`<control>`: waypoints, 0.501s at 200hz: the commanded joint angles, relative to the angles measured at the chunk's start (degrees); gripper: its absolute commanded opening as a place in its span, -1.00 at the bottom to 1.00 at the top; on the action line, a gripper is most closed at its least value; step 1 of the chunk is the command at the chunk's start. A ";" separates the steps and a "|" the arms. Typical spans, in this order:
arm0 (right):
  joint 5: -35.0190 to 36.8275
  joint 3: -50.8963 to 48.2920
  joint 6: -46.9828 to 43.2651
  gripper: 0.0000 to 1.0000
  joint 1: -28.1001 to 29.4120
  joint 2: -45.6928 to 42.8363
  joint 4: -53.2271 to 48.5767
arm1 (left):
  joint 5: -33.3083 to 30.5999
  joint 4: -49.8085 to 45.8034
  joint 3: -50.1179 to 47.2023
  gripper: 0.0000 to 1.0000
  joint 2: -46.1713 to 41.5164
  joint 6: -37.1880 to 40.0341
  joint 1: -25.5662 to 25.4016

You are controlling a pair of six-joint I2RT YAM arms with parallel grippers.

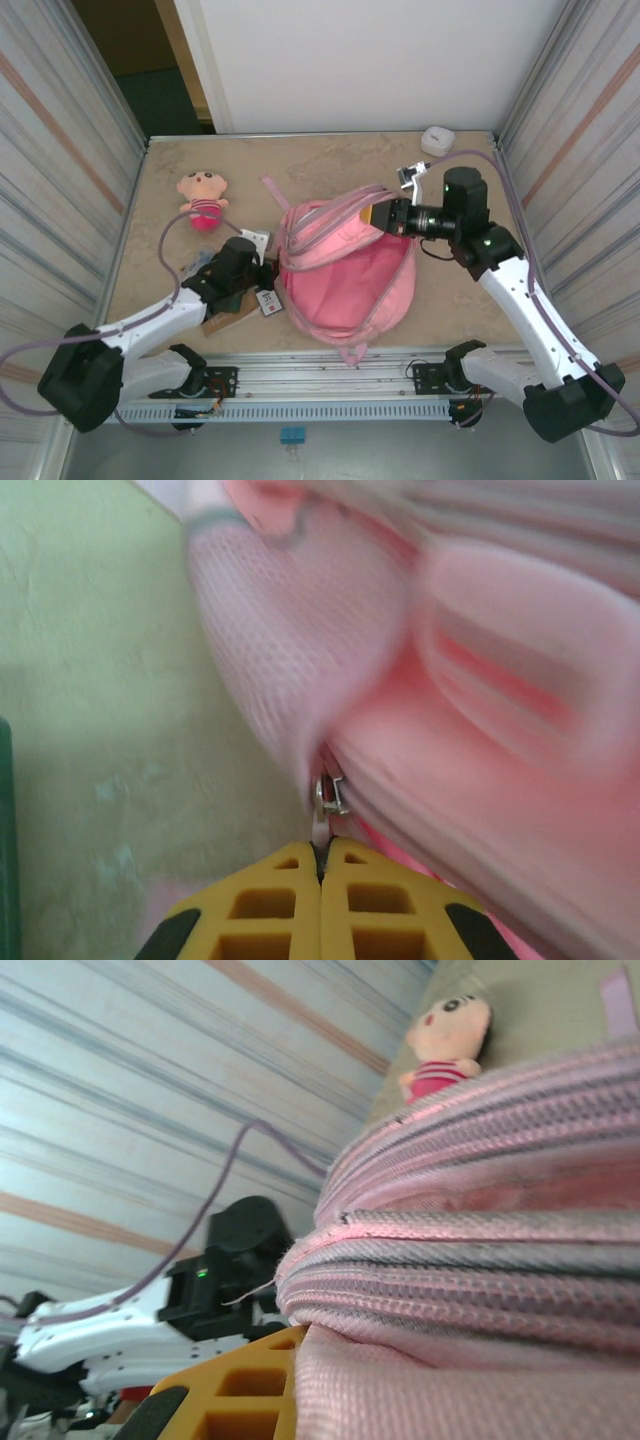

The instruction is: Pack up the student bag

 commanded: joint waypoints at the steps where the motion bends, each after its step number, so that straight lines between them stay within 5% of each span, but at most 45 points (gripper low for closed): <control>1: -12.74 4.60 -3.41 -1.00 -3.01 0.88 0.14 | -1.26 7.00 2.89 -1.00 4.55 6.26 2.36; 27: -12.22 5.02 -6.81 -1.00 -5.39 2.09 -3.10 | 1.00 8.86 5.89 -0.99 7.94 8.07 3.52; 80: -10.64 2.21 -15.48 -1.00 -6.30 5.48 -3.50 | 2.83 -2.05 8.81 0.00 -0.77 0.86 3.52; 100: -7.35 1.74 -18.22 -1.00 -7.14 7.63 -3.66 | -0.29 -10.20 10.14 0.13 -3.94 -1.36 3.52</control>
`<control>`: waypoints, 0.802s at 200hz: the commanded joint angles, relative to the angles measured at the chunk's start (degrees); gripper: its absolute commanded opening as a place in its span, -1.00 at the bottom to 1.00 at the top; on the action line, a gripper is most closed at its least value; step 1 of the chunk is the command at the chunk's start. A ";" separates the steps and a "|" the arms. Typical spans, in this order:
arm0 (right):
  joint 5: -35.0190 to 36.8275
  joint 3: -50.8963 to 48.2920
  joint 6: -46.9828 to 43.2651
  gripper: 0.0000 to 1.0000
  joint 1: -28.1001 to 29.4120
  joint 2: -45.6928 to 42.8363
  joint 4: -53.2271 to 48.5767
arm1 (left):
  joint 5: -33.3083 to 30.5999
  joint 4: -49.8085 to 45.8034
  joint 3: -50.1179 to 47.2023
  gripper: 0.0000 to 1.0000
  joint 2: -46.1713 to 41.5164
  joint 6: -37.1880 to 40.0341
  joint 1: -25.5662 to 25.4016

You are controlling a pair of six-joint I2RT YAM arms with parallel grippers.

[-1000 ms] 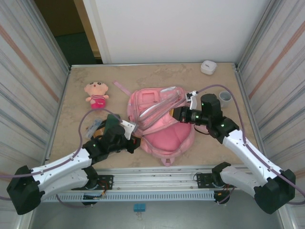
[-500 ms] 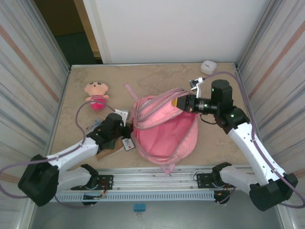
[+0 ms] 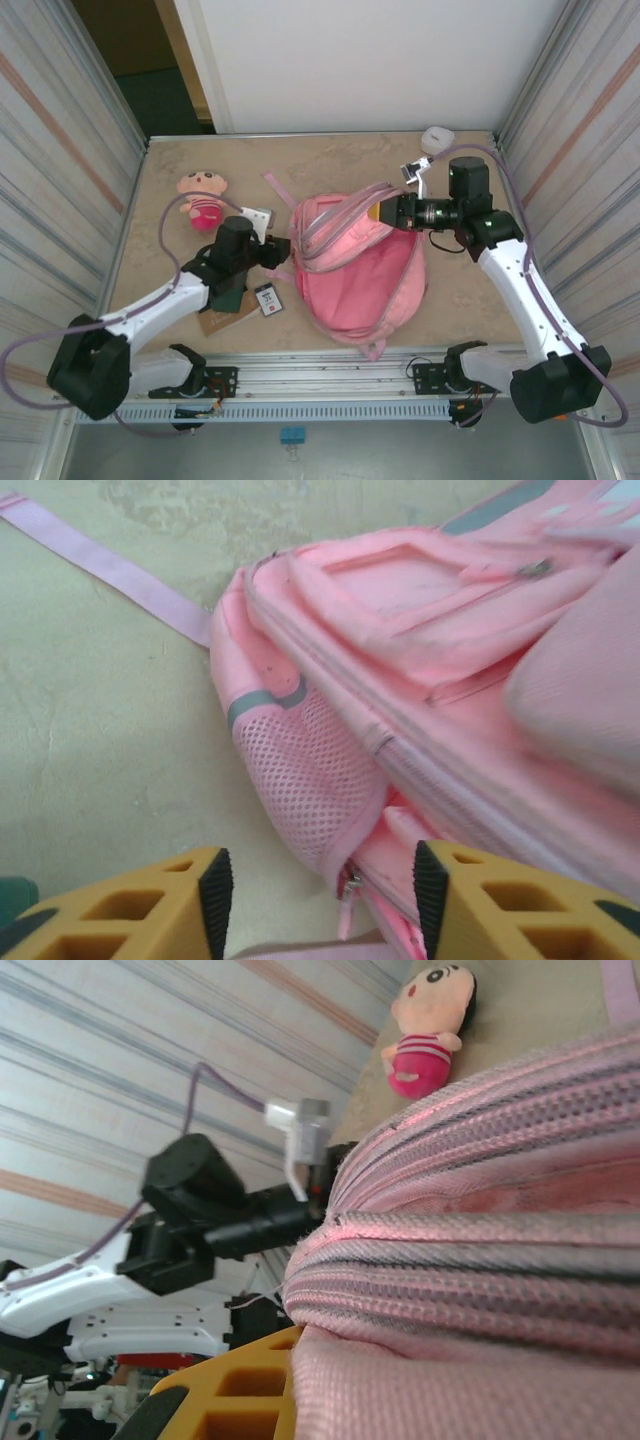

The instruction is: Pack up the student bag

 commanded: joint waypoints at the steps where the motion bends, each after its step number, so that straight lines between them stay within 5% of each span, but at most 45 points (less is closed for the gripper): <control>1: 0.15 0.16 -6.97 -1.00 -0.95 1.82 2.81 | -2.97 -10.59 2.99 0.13 -4.43 -3.87 0.66; 45: 8.81 -1.36 -4.56 -0.93 -1.44 6.96 5.29 | -5.31 -22.57 7.19 0.29 -4.27 -5.72 1.65; 75: 18.94 -3.78 -3.48 0.01 -1.23 6.37 -6.66 | -3.19 -24.05 7.56 0.31 -4.23 -8.24 2.16; 90: 23.21 -6.31 -2.68 0.23 -0.48 5.02 -14.36 | -2.88 -25.09 7.82 0.33 -4.12 -9.18 2.35; 160: 37.23 -14.13 1.81 0.43 2.87 -2.78 -27.95 | -5.95 -37.44 10.33 0.48 -0.79 -12.84 8.48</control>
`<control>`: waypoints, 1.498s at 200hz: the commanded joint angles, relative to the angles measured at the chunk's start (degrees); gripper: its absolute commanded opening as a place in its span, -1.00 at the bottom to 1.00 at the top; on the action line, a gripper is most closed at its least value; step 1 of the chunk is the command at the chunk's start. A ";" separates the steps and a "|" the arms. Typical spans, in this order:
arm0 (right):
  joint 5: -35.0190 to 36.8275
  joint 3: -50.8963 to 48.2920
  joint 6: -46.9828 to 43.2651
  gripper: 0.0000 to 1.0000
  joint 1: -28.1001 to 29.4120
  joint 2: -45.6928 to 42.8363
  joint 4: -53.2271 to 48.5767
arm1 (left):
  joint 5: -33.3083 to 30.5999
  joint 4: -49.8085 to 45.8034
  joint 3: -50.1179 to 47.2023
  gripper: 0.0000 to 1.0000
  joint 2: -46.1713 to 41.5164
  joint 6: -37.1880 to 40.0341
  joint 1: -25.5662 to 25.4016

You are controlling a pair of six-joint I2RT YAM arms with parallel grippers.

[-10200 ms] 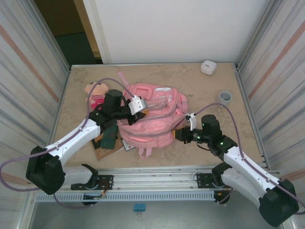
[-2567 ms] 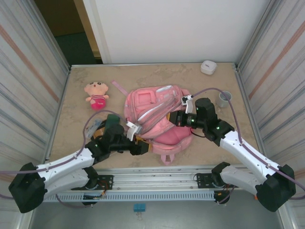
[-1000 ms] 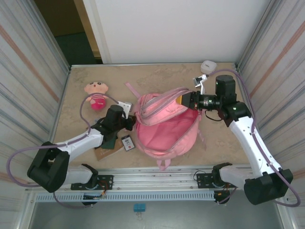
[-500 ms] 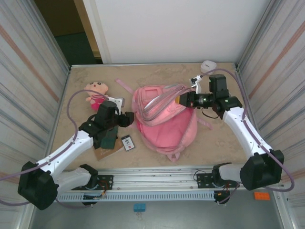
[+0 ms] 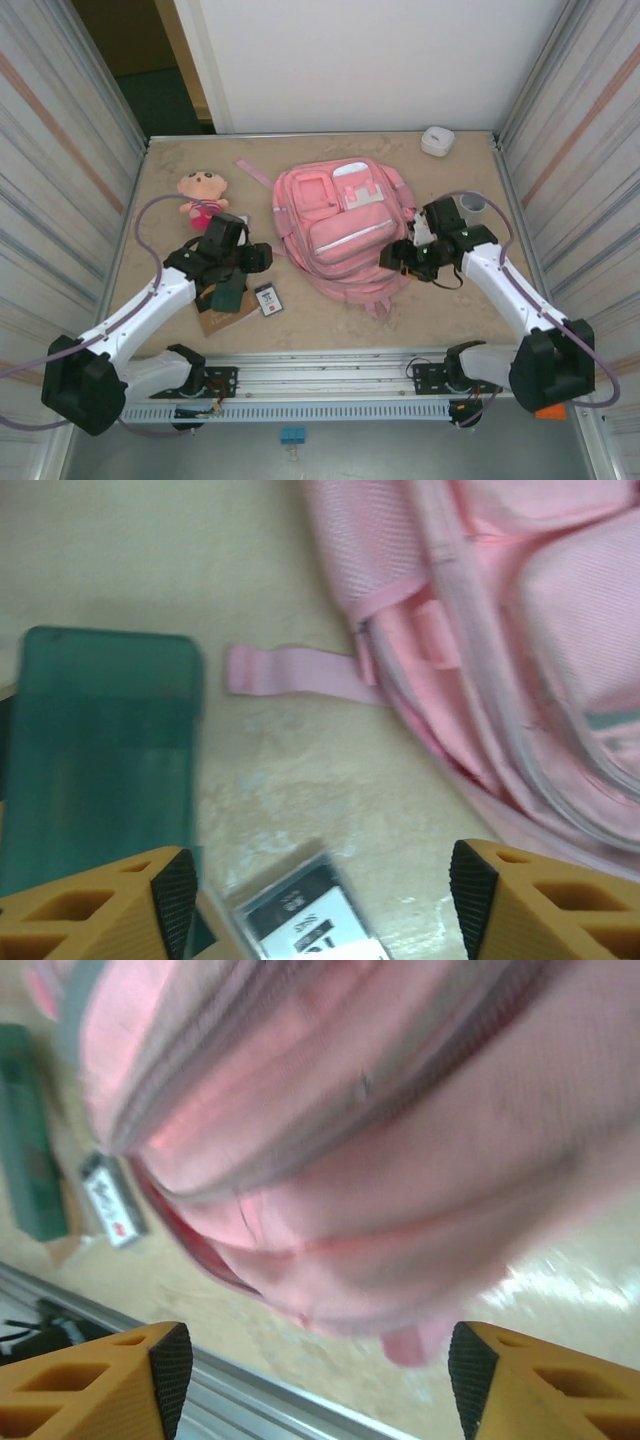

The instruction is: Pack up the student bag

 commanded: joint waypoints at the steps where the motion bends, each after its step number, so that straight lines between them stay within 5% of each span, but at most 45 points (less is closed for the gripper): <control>1: 6.98 0.41 3.15 0.43 0.94 -4.08 -7.05 | -1.11 -7.17 1.96 0.49 1.13 -2.46 3.78; 29: 17.45 5.55 5.22 0.44 5.61 -6.00 -13.38 | -3.06 -10.69 2.21 0.90 1.54 -0.96 6.80; 59: 26.93 14.32 3.73 0.44 10.10 -4.72 -18.56 | -5.79 -12.96 2.77 0.97 1.38 0.25 7.70; 130: 15.36 6.43 1.25 0.39 19.02 6.91 18.81 | 8.43 -6.92 -3.76 0.84 -4.51 -4.37 19.43; 160: 15.09 9.10 0.02 0.33 20.97 15.36 20.45 | 12.50 -3.77 -5.67 0.83 -1.83 -6.03 19.46; 216: 14.84 11.90 -0.17 0.35 27.57 18.36 23.43 | 19.96 3.29 -8.27 0.75 3.97 -8.27 19.20; 262: 14.31 12.82 2.86 0.32 28.92 18.45 29.60 | 28.26 9.80 -8.02 0.73 5.38 -11.07 13.54; 299: 13.01 14.60 6.16 0.28 32.22 19.29 35.41 | 21.08 5.12 -6.48 0.78 2.25 -11.15 16.23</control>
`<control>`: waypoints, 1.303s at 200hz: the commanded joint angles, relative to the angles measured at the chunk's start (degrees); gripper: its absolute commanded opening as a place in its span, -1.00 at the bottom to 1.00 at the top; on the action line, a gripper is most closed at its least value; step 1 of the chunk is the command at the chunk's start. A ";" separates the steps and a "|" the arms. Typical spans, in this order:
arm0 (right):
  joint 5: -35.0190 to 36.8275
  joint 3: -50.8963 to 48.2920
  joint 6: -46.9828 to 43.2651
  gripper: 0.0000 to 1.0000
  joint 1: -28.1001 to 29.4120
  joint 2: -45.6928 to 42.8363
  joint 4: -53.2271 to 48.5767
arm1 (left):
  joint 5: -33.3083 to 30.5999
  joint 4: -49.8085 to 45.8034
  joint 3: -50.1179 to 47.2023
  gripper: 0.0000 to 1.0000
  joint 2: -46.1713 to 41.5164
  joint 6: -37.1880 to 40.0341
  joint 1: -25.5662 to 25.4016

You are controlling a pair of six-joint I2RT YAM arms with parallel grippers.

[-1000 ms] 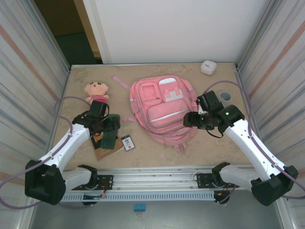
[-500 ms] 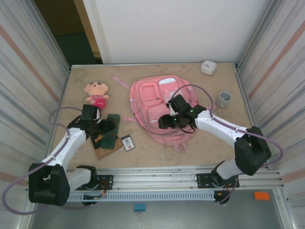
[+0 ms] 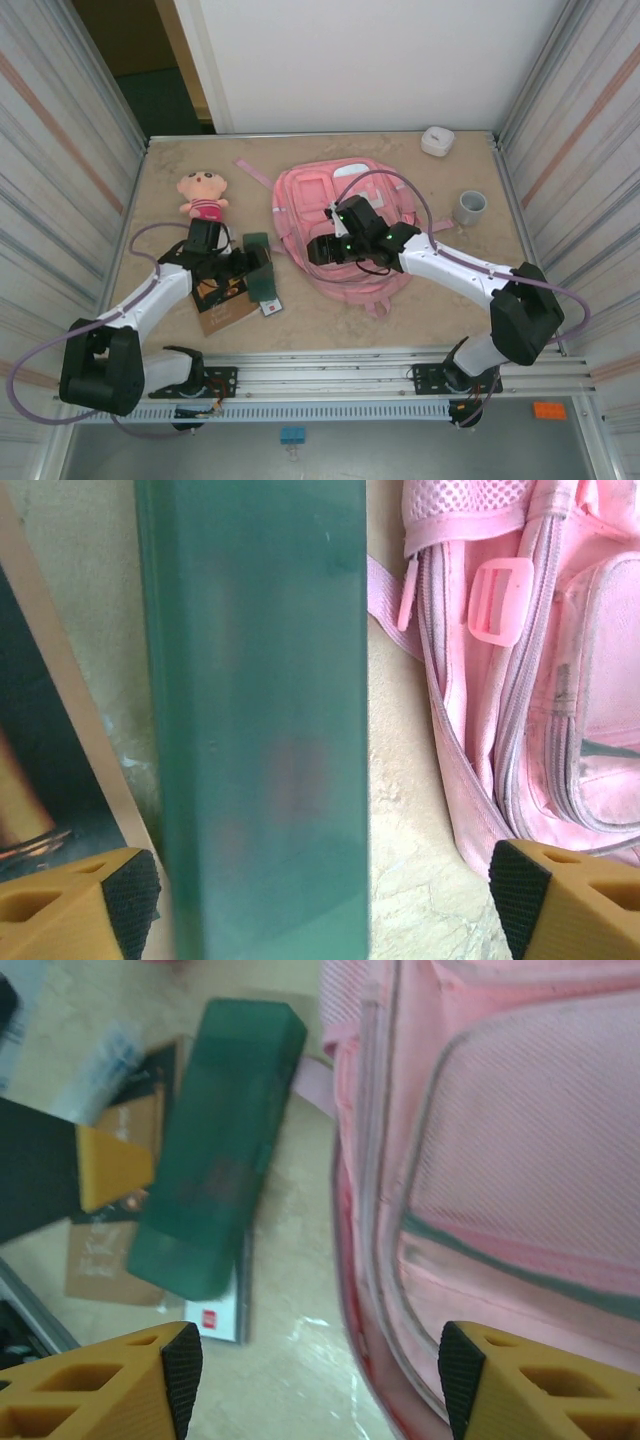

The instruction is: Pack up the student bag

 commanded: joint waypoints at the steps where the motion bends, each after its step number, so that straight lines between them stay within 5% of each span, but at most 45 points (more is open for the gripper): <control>1: -1.31 3.17 3.02 0.27 2.89 1.08 5.72 | -3.25 -2.37 1.33 0.78 -2.63 -1.00 3.03; 63: -4.88 10.06 10.49 0.14 11.30 12.61 14.92 | -4.39 -1.94 0.34 0.68 -2.90 2.00 16.90; 204: -7.35 15.95 13.83 0.14 13.39 23.17 15.61 | -17.49 -0.64 11.46 0.76 14.42 10.21 20.18; 260: -5.53 23.31 9.48 0.14 14.66 27.47 5.83 | -15.60 -5.25 9.75 0.75 6.54 9.11 21.67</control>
